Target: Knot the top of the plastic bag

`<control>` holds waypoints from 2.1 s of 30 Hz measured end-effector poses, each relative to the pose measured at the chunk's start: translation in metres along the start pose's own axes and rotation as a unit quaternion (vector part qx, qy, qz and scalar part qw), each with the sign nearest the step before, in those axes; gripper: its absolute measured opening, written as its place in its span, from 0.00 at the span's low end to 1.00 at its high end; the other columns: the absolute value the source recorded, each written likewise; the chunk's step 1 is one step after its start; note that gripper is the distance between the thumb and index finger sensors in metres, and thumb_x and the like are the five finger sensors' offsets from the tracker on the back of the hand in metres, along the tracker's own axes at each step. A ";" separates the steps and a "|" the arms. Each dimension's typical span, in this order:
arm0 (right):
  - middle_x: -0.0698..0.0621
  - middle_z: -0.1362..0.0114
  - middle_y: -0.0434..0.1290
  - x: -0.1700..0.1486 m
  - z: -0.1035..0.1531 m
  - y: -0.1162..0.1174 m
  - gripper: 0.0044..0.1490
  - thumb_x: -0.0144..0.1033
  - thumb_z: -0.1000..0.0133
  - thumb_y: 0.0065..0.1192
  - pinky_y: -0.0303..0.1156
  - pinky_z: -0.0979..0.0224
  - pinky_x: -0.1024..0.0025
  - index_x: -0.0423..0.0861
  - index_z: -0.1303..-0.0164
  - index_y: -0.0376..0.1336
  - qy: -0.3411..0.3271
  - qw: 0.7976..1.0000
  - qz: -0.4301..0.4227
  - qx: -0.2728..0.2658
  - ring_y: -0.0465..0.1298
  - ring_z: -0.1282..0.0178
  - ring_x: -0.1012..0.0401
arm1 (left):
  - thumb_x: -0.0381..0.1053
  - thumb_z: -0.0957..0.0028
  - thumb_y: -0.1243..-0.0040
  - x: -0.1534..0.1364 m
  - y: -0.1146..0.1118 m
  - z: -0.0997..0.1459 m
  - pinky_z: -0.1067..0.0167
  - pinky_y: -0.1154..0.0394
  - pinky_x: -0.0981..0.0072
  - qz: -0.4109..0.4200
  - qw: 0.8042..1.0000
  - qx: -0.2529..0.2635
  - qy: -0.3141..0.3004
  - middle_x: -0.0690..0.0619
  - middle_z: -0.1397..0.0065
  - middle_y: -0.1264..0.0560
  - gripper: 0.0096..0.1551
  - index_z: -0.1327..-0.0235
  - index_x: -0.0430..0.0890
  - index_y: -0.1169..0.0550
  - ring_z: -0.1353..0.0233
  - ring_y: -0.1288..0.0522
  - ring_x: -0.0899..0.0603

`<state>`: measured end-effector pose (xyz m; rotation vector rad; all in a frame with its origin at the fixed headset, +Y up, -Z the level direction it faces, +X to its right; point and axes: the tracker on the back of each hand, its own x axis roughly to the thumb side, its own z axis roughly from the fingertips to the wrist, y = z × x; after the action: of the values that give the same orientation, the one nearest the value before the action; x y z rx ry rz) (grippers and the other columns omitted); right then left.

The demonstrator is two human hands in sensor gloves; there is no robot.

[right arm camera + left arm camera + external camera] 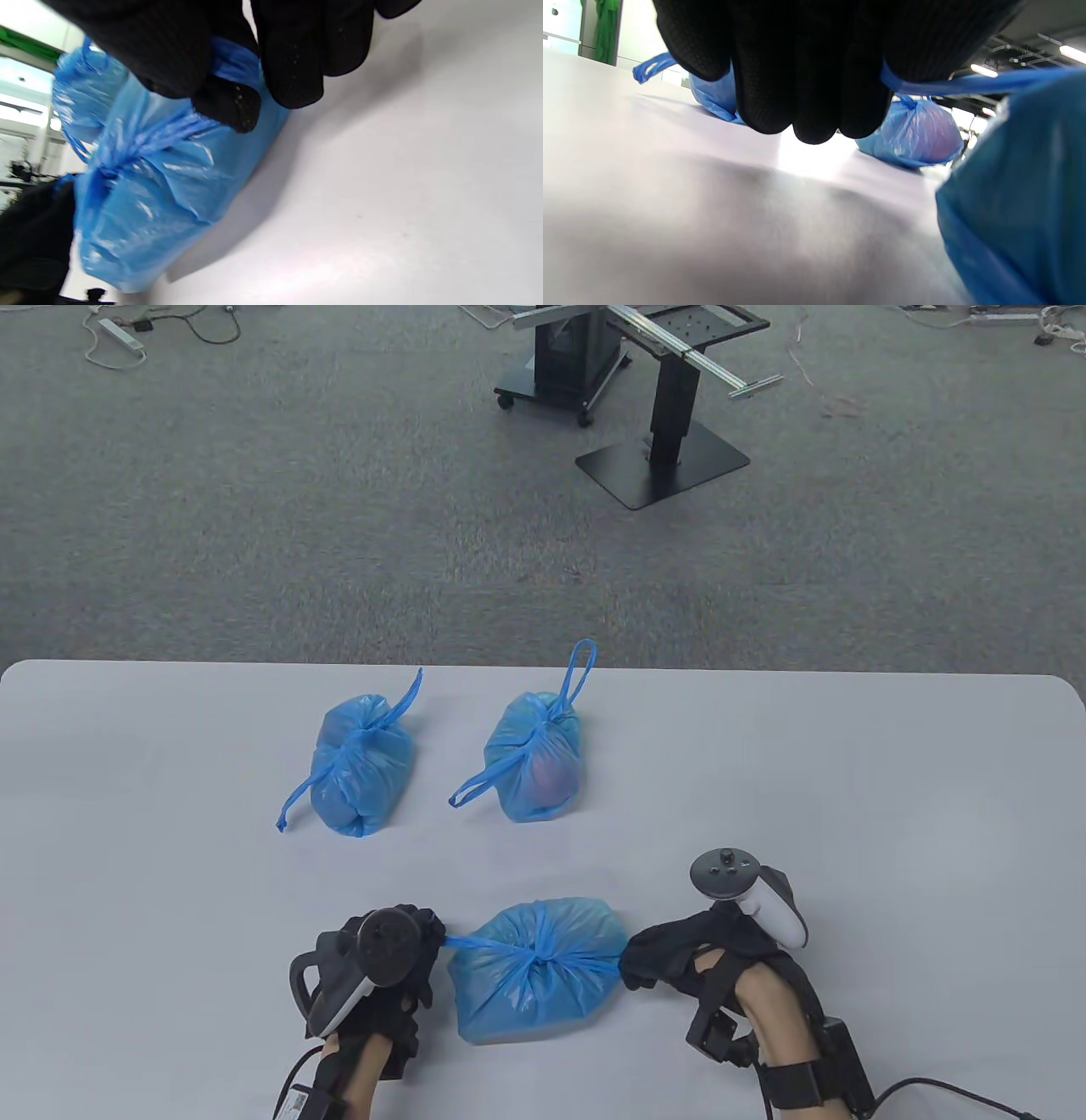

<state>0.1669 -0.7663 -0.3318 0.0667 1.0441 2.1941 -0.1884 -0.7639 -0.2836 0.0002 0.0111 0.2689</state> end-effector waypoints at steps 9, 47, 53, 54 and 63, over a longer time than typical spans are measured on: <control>0.45 0.21 0.65 0.017 0.019 0.000 0.36 0.60 0.48 0.66 0.50 0.18 0.38 0.55 0.31 0.69 -0.015 0.999 0.051 0.005 0.61 0.21 0.41 | 0.64 0.47 0.38 -0.005 -0.001 -0.001 0.29 0.30 0.40 0.028 0.999 -0.018 0.003 0.53 0.31 0.18 0.28 0.40 0.53 0.13 0.29 0.19 0.41; 0.56 0.20 0.66 0.103 0.011 0.099 0.32 0.46 0.47 0.64 0.45 0.12 0.41 0.55 0.30 0.63 -0.194 0.843 0.385 -0.323 0.59 0.16 0.49 | 0.68 0.47 0.42 -0.048 0.027 0.007 0.27 0.33 0.38 0.074 0.994 0.047 0.061 0.53 0.22 0.27 0.38 0.24 0.54 0.26 0.23 0.25 0.39; 0.55 0.21 0.68 0.108 0.029 0.070 0.32 0.47 0.47 0.64 0.47 0.13 0.42 0.54 0.31 0.64 -0.192 0.859 0.328 -0.343 0.62 0.18 0.49 | 0.68 0.47 0.41 -0.048 0.027 0.007 0.27 0.33 0.38 0.075 0.994 0.047 0.059 0.53 0.22 0.27 0.38 0.24 0.54 0.26 0.23 0.25 0.39; 0.55 0.21 0.68 0.108 0.034 0.058 0.32 0.47 0.47 0.65 0.47 0.13 0.41 0.54 0.31 0.65 -0.189 0.868 0.298 -0.349 0.63 0.19 0.49 | 0.68 0.47 0.41 -0.048 0.027 0.007 0.27 0.33 0.38 0.074 0.994 0.046 0.058 0.53 0.22 0.27 0.38 0.24 0.54 0.26 0.23 0.25 0.39; 0.54 0.21 0.69 0.104 0.055 -0.044 0.32 0.50 0.45 0.66 0.54 0.15 0.45 0.55 0.30 0.65 -0.051 0.897 0.071 -0.433 0.65 0.21 0.48 | 0.68 0.47 0.41 -0.036 0.025 0.006 0.27 0.33 0.38 0.053 0.997 0.034 0.038 0.53 0.22 0.27 0.38 0.24 0.54 0.26 0.23 0.24 0.39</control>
<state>0.1303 -0.6475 -0.3501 -0.1499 -0.0665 2.5611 -0.2301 -0.7495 -0.2772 0.0590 0.0964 0.3745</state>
